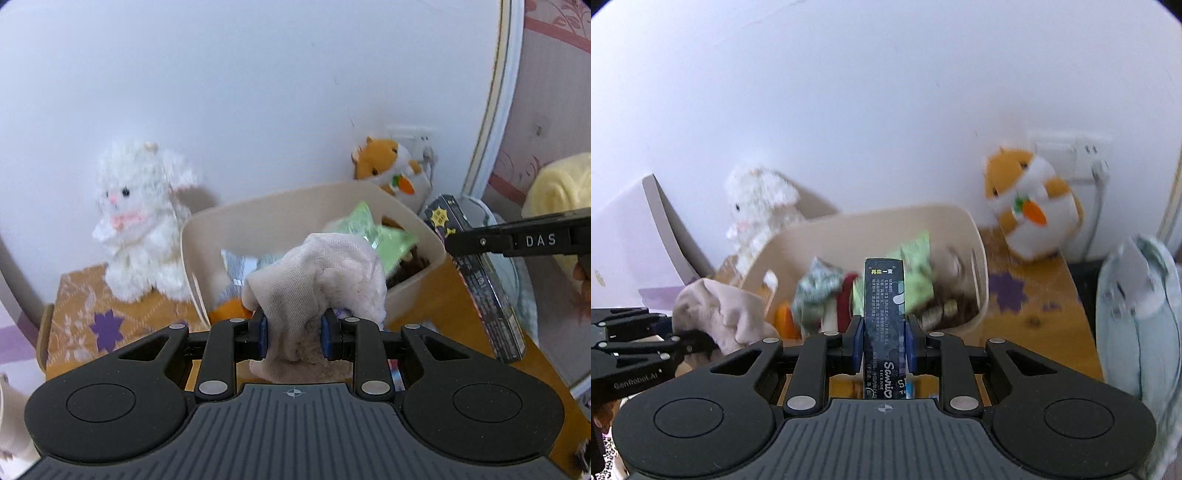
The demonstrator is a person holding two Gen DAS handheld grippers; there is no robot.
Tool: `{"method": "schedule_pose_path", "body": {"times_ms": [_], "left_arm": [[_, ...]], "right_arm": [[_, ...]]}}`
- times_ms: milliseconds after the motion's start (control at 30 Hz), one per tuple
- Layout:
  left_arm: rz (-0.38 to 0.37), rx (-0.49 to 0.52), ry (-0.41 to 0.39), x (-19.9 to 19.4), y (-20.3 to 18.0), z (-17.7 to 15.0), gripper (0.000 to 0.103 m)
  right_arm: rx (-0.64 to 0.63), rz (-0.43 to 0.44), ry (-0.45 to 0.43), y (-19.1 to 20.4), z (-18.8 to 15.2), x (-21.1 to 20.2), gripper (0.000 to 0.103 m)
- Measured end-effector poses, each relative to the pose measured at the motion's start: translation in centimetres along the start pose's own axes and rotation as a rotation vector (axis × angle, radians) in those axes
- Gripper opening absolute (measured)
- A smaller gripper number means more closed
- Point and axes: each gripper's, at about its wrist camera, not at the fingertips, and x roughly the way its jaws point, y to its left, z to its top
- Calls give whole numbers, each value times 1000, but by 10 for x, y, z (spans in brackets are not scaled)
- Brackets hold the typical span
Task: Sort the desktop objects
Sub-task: 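Lift the sock and snack stick over the basket and open both tools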
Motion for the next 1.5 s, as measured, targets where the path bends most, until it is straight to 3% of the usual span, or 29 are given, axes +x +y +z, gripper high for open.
{"method": "schedule_pose_path", "body": {"times_ms": [300, 467, 567, 800, 1033, 1067, 1133, 1200, 1267, 1500], "left_arm": [[73, -40, -49, 28, 5, 50, 26], [148, -58, -2, 54, 0, 62, 27], [150, -54, 9, 64, -3, 59, 27], [189, -55, 64, 87, -6, 51, 27], [229, -44, 120, 103, -8, 43, 33], [226, -45, 120, 104, -7, 42, 38], [226, -39, 110, 102, -8, 40, 50], [242, -26, 98, 99, -10, 37, 71], [249, -14, 81, 95, -11, 35, 77], [266, -7, 86, 85, -14, 29, 80]], "right_arm": [[-34, 23, -110, 1, 59, 26, 20], [-13, 20, -142, -1, 76, 56, 20], [-34, 17, -153, 3, 80, 74, 20], [-111, 11, -104, 14, 78, 110, 20], [-183, -4, 21, 25, 65, 139, 21], [-192, -3, 42, 26, 63, 142, 22], [-210, -3, 72, 27, 59, 145, 35], [-228, -2, 85, 28, 54, 145, 45], [-239, -14, 83, 27, 50, 141, 62], [-202, -19, 38, 8, 47, 116, 83]]}}
